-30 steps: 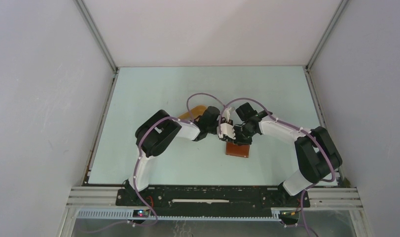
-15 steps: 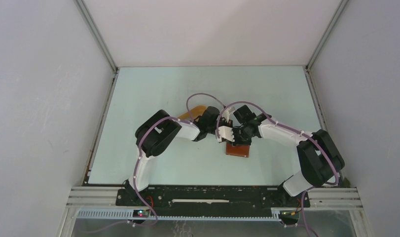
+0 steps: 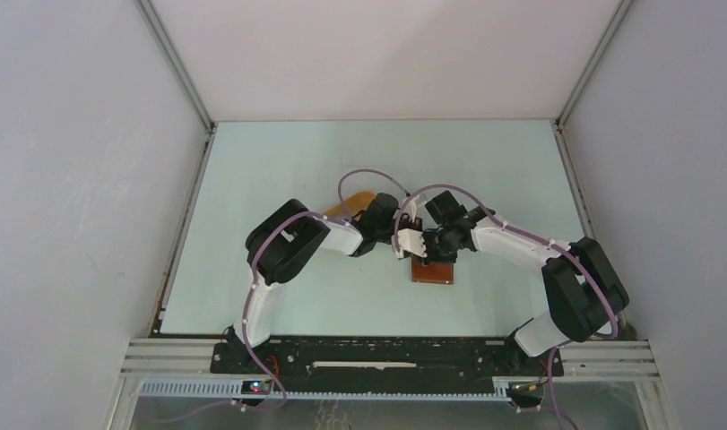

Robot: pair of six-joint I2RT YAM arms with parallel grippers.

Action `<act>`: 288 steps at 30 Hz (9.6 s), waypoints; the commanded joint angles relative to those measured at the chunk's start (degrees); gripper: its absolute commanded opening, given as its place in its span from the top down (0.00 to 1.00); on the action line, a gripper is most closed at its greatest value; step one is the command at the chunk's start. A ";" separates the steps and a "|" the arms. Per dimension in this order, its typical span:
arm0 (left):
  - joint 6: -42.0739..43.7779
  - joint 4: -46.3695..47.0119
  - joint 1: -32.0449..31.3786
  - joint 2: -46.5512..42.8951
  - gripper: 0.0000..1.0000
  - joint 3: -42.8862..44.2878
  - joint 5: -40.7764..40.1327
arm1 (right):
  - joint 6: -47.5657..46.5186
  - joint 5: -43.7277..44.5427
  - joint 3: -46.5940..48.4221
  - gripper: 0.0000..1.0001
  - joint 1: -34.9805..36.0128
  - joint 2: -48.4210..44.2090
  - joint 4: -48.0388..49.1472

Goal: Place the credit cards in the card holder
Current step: Close the card holder at the center of the board, then reset both arms

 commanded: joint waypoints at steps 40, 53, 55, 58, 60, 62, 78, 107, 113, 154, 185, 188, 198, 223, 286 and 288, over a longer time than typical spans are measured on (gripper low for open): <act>-1.38 18.51 3.98 -19.23 0.67 -23.42 -7.05 | -4.57 -17.84 0.54 0.51 -5.48 -6.66 -6.73; -7.18 36.27 2.03 -14.18 0.74 -28.99 -6.41 | -1.42 -10.75 -0.44 0.54 -2.65 -1.97 0.15; -7.03 36.22 1.99 -13.91 0.74 -28.91 -6.57 | -1.29 -10.28 -0.44 0.55 -2.65 -1.34 0.42; -6.85 36.09 2.03 -13.38 0.75 -28.58 -6.43 | -1.11 -9.78 -0.44 0.56 -2.52 -0.76 0.83; -6.85 36.09 1.97 -13.05 0.75 -28.46 -6.33 | -1.04 -9.35 -0.44 0.58 -2.35 -0.33 1.25; -6.93 36.09 2.00 -12.83 0.75 -28.38 -6.19 | -1.09 -9.31 -0.25 0.61 -2.38 -0.04 1.26; -7.82 36.18 1.07 -10.35 0.81 -26.19 -3.22 | -2.85 -8.69 0.44 1.00 -1.99 0.07 -1.08; -2.99 14.89 -2.88 -5.44 0.97 -16.09 -6.05 | -8.35 -5.72 -3.25 1.00 -2.12 -4.68 -3.01; -2.98 14.16 -2.78 -4.94 1.00 -15.57 -5.93 | -9.32 -6.23 -3.59 1.00 -1.99 -5.44 -4.22; -3.49 15.04 -2.79 -4.39 1.00 -15.33 -3.39 | -10.42 0.97 -6.07 1.00 2.46 -0.10 -3.14; -7.80 22.40 -1.20 -3.11 1.00 -17.03 -1.81 | -10.22 5.26 -7.92 1.00 9.03 6.18 -6.32; -8.28 23.08 -1.00 -2.87 1.00 -17.12 -1.53 | -9.89 5.69 -8.26 1.00 9.42 5.99 -5.99; -14.38 32.76 1.38 -2.77 1.00 -21.15 -1.08 | -7.25 7.78 -9.39 1.00 13.53 6.90 -5.78; -3.76 16.99 1.31 -32.08 0.77 -32.19 -14.21 | 4.64 -5.10 -2.13 0.28 0.43 -25.29 -11.57; 11.47 -43.66 -5.69 -90.20 0.00 -25.19 -49.36 | 64.08 -32.61 0.50 0.00 -44.22 -47.67 5.56; 11.41 -42.24 -5.64 -89.40 0.00 -25.91 -48.33 | 64.20 -32.29 0.36 0.00 -44.22 -47.40 5.83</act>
